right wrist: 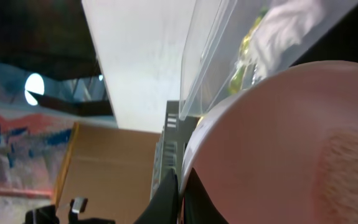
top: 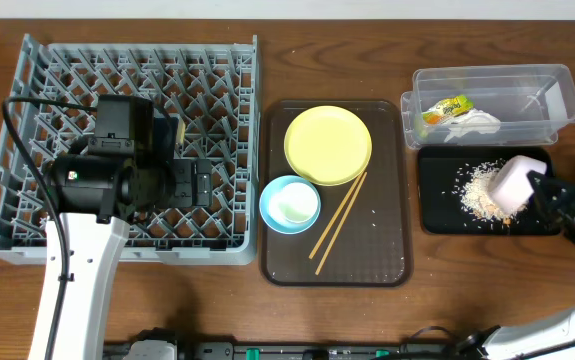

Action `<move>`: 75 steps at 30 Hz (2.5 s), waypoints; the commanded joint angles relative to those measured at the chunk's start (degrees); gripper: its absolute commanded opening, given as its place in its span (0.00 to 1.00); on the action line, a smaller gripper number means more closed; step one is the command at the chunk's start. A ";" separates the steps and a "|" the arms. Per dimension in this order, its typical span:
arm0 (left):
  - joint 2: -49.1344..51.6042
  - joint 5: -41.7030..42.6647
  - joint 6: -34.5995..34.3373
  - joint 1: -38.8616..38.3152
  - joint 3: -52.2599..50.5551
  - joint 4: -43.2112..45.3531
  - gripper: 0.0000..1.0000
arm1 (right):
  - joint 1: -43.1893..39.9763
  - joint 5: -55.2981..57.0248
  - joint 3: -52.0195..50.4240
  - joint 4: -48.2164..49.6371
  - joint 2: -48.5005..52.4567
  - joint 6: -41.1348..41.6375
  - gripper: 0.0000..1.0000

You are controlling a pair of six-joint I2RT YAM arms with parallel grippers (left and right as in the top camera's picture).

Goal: Sort waste into correct bins and load items into the dishwasher rack
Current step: 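Tip the white bowl over the black tray to dump the rice, then carry the emptied white bowl back and set it on the yellow plate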

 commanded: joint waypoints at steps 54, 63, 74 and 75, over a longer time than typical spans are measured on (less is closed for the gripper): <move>0.33 0.09 0.76 -0.22 -0.57 0.74 0.95 | 50.88 47.89 0.70 3.85 -33.11 2.25 0.01; 0.33 0.11 0.74 -0.22 -0.55 0.94 0.95 | 69.05 66.25 0.70 16.57 -27.61 -0.59 0.01; 0.33 0.11 0.74 -0.22 -0.57 0.94 0.95 | 79.21 68.04 0.70 27.63 -12.50 -1.60 0.01; 0.33 0.11 0.74 -0.22 -0.57 0.94 0.95 | 79.58 68.91 0.70 28.04 -11.30 -1.57 0.01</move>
